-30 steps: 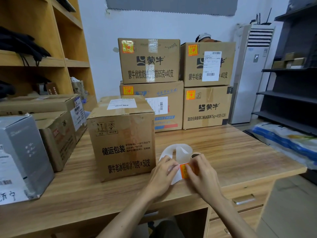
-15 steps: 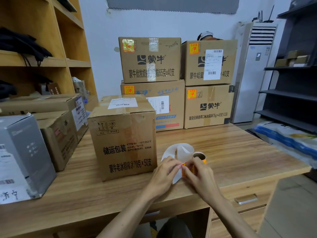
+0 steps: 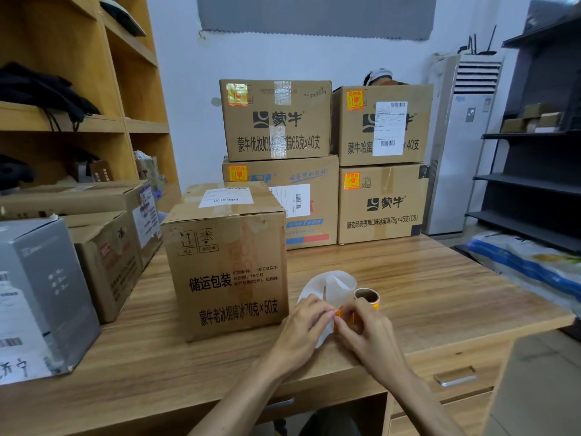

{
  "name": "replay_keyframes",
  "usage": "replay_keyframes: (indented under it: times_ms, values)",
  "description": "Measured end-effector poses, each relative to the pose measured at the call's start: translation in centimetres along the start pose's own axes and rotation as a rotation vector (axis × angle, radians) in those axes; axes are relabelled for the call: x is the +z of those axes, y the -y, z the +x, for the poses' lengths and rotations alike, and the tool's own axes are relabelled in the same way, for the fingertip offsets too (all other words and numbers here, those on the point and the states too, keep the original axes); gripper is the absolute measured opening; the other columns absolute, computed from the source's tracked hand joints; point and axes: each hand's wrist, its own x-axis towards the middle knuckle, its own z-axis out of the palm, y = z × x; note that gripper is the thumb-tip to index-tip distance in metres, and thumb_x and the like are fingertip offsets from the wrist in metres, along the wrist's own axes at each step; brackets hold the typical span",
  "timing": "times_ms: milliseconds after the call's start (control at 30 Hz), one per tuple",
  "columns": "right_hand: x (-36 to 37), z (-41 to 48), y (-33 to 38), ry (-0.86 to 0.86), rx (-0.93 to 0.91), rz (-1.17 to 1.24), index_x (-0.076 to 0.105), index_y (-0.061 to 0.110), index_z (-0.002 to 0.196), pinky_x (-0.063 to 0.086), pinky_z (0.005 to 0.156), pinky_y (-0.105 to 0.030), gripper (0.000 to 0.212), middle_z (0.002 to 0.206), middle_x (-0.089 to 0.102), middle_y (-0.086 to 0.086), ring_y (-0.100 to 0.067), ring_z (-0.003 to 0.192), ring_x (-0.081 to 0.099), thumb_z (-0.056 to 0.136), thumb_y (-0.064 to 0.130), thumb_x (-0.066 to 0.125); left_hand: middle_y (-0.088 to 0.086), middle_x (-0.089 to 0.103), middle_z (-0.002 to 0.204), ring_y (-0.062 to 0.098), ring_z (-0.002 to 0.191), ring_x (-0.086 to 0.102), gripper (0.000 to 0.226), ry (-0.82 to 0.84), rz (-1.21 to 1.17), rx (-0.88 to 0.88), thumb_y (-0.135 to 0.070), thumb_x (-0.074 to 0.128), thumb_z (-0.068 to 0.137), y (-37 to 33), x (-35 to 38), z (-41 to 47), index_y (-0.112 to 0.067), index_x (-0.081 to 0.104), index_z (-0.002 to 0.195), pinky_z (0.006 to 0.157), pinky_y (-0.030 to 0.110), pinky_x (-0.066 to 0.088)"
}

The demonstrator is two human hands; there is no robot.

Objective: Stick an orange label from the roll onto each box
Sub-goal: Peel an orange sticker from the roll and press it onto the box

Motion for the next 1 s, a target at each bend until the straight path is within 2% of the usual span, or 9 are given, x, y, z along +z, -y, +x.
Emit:
replay_keyframes:
  times_ms: [200,333,400,600,700,767,833,900,1000]
  values:
    - [0.2,0.1,0.3,-0.003,0.014,-0.031,0.055,0.026,0.087,0.041,0.059,-0.017,0.025,0.075,0.052,0.021,0.004,0.065,0.053,0.086,0.051,0.054,-0.013,0.056,0.097,0.009,0.097,0.056,0.023,-0.033,-0.015,0.011,-0.041,0.047,0.101,0.0,0.1,0.0,-0.029,0.066,0.096,0.087,0.041,0.047]
    - [0.0,-0.1,0.6,0.002,0.022,-0.019,0.056,0.026,0.087,0.037,0.059,-0.011,0.013,0.075,0.053,0.02,0.004,0.066,0.054,0.086,0.033,0.067,-0.012,0.056,0.098,0.007,0.098,0.057,0.029,-0.039,0.008,0.011,-0.048,0.044,0.098,0.1,0.2,0.0,-0.03,0.066,0.098,0.086,0.041,0.048]
    - [-0.1,-0.1,0.7,-0.003,0.031,-0.015,0.054,0.027,0.085,0.037,0.059,-0.01,0.017,0.073,0.054,0.018,0.0,0.066,0.055,0.086,0.024,0.071,-0.012,0.056,0.1,0.007,0.098,0.056,0.03,-0.03,0.025,0.01,-0.049,0.044,0.098,0.1,0.1,-0.1,-0.03,0.067,0.1,0.086,0.039,0.049]
    - [-0.4,-0.1,1.0,-0.023,0.077,0.017,0.054,0.027,0.081,0.039,0.059,-0.014,0.018,0.071,0.058,0.012,-0.006,0.067,0.057,0.086,0.02,0.07,-0.014,0.054,0.102,0.004,0.097,0.054,0.021,-0.044,0.124,0.016,-0.042,0.047,0.103,0.1,0.1,-0.1,-0.03,0.065,0.103,0.081,0.035,0.049]
    - [-1.0,0.0,1.1,-0.033,0.166,0.101,0.059,0.023,0.075,0.041,0.059,-0.016,0.019,0.07,0.062,0.009,-0.01,0.065,0.057,0.083,0.012,0.072,-0.013,0.054,0.101,0.005,0.095,0.054,0.019,-0.07,0.169,0.003,-0.038,0.047,0.103,0.2,0.0,-0.1,-0.027,0.063,0.1,0.08,0.035,0.048]
    - [-1.6,0.2,1.2,-0.01,0.257,0.212,0.063,0.022,0.073,0.047,0.062,-0.027,0.019,0.066,0.066,0.005,-0.014,0.06,0.059,0.084,0.009,0.071,-0.013,0.055,0.1,0.005,0.094,0.053,0.02,-0.073,0.179,-0.004,-0.036,0.046,0.103,0.2,0.0,-0.1,-0.026,0.062,0.1,0.08,0.033,0.046]
    - [-2.3,0.3,1.3,0.01,0.336,0.34,0.064,0.018,0.073,0.047,0.053,-0.036,0.017,0.063,0.068,-0.004,-0.024,0.053,0.059,0.086,0.008,0.068,-0.012,0.054,0.1,0.005,0.093,0.052,0.019,-0.076,0.19,-0.006,-0.035,0.045,0.103,0.1,0.0,-0.1,-0.025,0.061,0.1,0.078,0.029,0.044]
    - [-3.0,0.3,1.3,0.022,0.401,0.426,0.062,0.013,0.074,0.041,0.044,-0.032,0.017,0.056,0.064,-0.005,-0.021,0.045,0.052,0.088,0.004,0.066,-0.012,0.054,0.1,0.005,0.093,0.052,0.018,-0.081,0.195,-0.005,-0.033,0.046,0.104,0.1,0.0,-0.1,-0.023,0.061,0.099,0.076,0.027,0.041]
    - [-3.9,0.4,1.2,0.034,0.449,0.491,0.058,0.004,0.079,0.038,0.043,-0.026,0.013,0.051,0.058,-0.004,-0.019,0.042,0.051,0.089,-0.003,0.061,-0.012,0.053,0.099,0.005,0.092,0.051,0.018,-0.073,0.206,-0.014,-0.032,0.046,0.104,0.1,0.1,-0.1,-0.022,0.06,0.099,0.075,0.026,0.041]
